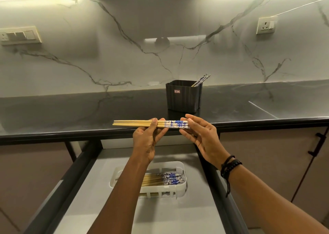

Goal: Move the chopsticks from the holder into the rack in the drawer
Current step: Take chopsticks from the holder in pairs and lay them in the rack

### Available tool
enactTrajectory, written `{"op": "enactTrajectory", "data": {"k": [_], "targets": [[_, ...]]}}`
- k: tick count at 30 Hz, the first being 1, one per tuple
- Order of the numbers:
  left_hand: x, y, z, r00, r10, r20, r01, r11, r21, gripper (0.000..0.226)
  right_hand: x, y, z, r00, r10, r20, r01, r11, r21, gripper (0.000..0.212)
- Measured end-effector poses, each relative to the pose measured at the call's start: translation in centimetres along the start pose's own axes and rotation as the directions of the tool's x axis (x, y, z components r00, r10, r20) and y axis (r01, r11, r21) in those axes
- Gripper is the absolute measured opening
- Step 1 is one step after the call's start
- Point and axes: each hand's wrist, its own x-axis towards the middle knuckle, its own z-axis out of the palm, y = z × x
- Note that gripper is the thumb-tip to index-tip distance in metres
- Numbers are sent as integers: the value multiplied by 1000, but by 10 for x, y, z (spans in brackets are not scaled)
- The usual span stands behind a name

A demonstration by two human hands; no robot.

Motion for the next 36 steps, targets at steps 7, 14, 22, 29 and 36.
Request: {"op": "enactTrajectory", "data": {"k": [7,14,22,29,36], "targets": [[3,-3,-4,1000,-22,16,21,998,53,13,-3,3,4,999,-38,-17,34,979,-202,41],[2,-5,-6,998,-53,21,52,997,64,15,-1,4,-1,1000,-31,-8,28,972,-233,39],[2,2,-9,997,-75,36,73,997,37,23,3,3,-8,998,-10,-68,-5,978,-210,28],[10,20,-31,996,20,-90,-27,997,-79,27,4,0,-17,997,37,-74,-50,981,-186,26],[10,24,-34,991,7,-136,-15,998,-58,28,5,2,-21,998,45,-32,-51,978,-204,29]]}}
